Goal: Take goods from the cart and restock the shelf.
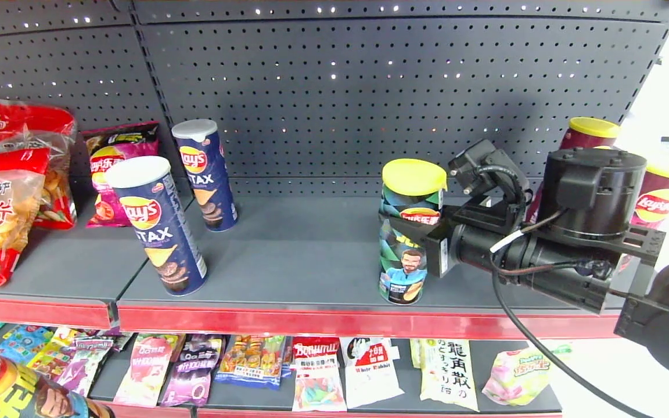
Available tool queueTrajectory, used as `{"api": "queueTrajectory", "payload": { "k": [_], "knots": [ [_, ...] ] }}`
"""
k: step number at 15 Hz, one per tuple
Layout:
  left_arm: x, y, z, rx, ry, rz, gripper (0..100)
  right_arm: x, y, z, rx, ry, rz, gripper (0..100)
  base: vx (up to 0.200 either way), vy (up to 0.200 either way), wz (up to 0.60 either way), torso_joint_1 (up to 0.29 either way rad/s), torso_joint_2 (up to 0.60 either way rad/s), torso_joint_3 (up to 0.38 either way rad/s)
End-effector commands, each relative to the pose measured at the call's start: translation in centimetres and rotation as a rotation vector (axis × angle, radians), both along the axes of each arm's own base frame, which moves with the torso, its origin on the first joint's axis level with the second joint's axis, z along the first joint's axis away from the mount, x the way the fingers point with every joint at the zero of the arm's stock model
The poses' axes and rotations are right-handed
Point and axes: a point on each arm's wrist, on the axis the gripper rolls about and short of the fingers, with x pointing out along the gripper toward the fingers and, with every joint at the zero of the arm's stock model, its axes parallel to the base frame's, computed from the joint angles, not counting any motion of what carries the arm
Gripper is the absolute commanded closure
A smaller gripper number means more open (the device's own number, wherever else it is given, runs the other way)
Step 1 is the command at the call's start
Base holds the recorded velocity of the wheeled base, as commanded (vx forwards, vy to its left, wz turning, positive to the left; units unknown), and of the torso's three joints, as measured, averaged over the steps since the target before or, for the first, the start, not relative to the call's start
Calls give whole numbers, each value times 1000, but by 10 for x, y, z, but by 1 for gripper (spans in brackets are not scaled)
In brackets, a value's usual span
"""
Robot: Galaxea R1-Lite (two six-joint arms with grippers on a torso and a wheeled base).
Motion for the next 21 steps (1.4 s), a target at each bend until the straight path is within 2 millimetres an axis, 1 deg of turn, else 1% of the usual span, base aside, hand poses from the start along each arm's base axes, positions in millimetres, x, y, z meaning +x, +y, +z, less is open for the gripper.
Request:
{"api": "queueTrajectory", "payload": {
  "k": [1, 4, 12, 13, 17, 21],
  "knots": [
    [-2, 0, 0, 0, -9, 1, 100, -3, -1, -2, -5, 8, 4, 100, 0, 0, 0, 0, 0, 0],
    [-1, 0, -2, 0, -2, 0, 100, -3, -1, -3, 14, -8, 4, 100, 0, 0, 0, 0, 0, 0],
    [-1, 0, -2, 0, 2, -2, 100, -4, 0, -5, -8, -19, 10, 100, 0, 0, 0, 0, 0, 0],
    [0, 0, -2, -1, 2, -3, 100, -5, -1, -8, -28, -18, 10, 0, 0, 0, 0, 0, 0, 0],
    [0, 0, -3, 0, 8, -5, 100, -7, -2, -6, -26, -24, 12, 0, 0, 0, 0, 0, 0, 0],
    [1, 0, -6, 0, 18, -6, 100, -15, -8, -6, -25, -24, 6, 0, 0, 0, 0, 0, 0, 0]
  ]
}}
